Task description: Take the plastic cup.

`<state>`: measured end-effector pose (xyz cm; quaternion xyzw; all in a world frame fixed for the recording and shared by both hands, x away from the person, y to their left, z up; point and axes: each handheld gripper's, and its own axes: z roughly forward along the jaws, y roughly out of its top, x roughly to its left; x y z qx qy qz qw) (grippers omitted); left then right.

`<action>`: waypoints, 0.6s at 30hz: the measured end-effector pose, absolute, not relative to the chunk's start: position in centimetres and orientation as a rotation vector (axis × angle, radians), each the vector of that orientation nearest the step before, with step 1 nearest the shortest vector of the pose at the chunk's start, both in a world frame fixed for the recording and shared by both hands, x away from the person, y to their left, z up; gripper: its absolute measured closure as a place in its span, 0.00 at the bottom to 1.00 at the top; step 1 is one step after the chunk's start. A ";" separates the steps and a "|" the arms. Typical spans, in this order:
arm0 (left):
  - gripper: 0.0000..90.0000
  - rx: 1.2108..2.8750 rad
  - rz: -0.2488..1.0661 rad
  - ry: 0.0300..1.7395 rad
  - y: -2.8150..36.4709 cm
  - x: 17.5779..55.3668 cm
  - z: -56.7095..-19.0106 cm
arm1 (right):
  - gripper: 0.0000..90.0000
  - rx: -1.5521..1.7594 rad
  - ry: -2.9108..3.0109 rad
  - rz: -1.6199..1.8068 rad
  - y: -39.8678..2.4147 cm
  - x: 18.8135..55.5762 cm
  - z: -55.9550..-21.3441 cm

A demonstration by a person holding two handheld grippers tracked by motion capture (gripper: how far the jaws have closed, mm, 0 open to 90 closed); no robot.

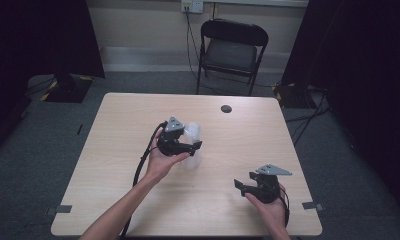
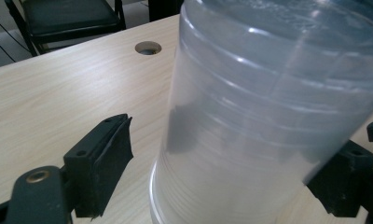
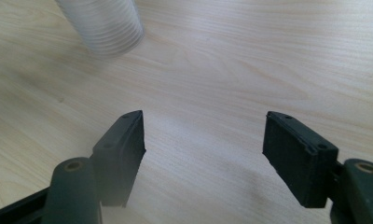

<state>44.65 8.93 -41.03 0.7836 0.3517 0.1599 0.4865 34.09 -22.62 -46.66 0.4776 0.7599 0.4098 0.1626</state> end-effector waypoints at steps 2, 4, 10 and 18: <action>0.18 1.914 0.400 0.844 8.7 44.6 -41.2 | 0.33 1.364 2.169 1.168 -22.6 34.1 -46.7; 0.18 1.916 0.398 0.836 8.6 44.7 -41.3 | 0.33 1.364 2.170 1.168 -22.6 34.1 -46.7; 0.19 1.932 0.372 0.852 8.4 45.0 -41.9 | 0.33 1.363 2.173 1.171 -22.6 34.1 -46.7; 0.32 1.954 0.374 0.806 8.3 44.8 -41.7 | 0.33 1.367 2.181 1.166 -22.6 34.1 -46.7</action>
